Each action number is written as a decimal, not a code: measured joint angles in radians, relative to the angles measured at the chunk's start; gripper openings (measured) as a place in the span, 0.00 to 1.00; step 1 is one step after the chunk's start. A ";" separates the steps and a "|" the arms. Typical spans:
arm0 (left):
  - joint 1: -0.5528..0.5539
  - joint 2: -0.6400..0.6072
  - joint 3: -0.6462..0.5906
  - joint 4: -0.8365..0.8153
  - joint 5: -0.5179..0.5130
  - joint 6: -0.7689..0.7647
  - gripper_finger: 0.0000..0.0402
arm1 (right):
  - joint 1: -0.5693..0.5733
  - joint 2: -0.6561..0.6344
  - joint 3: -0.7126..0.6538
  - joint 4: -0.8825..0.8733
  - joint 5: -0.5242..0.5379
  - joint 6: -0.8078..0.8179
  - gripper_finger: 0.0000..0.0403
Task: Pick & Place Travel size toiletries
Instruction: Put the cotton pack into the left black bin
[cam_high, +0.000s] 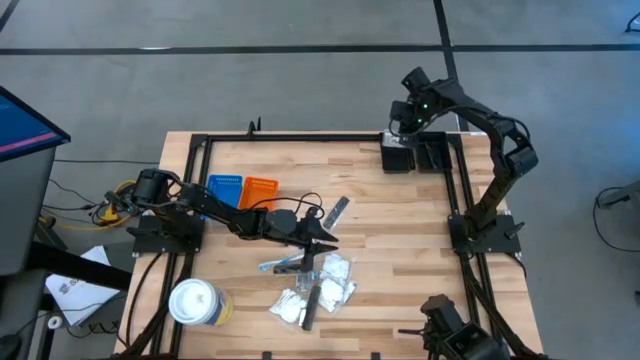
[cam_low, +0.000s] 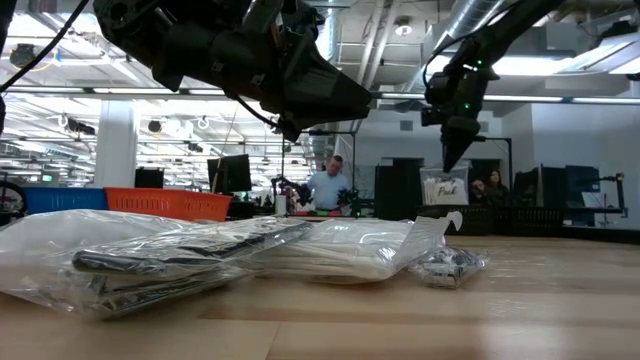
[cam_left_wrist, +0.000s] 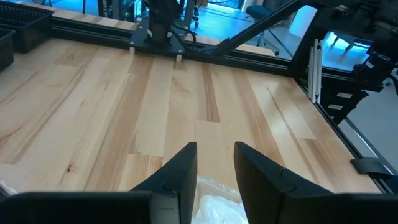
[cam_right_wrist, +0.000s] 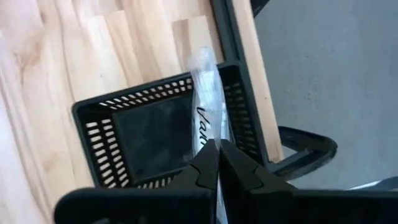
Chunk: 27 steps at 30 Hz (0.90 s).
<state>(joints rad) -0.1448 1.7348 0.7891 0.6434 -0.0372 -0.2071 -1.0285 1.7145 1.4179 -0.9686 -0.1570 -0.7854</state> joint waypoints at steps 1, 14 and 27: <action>0.000 0.000 0.000 0.000 0.000 0.000 0.25 | -0.001 0.000 0.000 0.001 0.000 0.000 0.00; 0.000 0.000 0.000 0.000 0.000 0.000 0.25 | -0.001 0.055 -0.002 -0.010 0.002 -0.030 0.00; 0.000 0.000 0.000 0.000 0.000 0.019 0.25 | -0.023 0.080 -0.001 0.040 0.005 -0.010 0.01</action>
<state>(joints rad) -0.1448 1.7348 0.7891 0.6430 -0.0376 -0.1883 -1.0517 1.7943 1.4170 -0.9289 -0.1520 -0.7952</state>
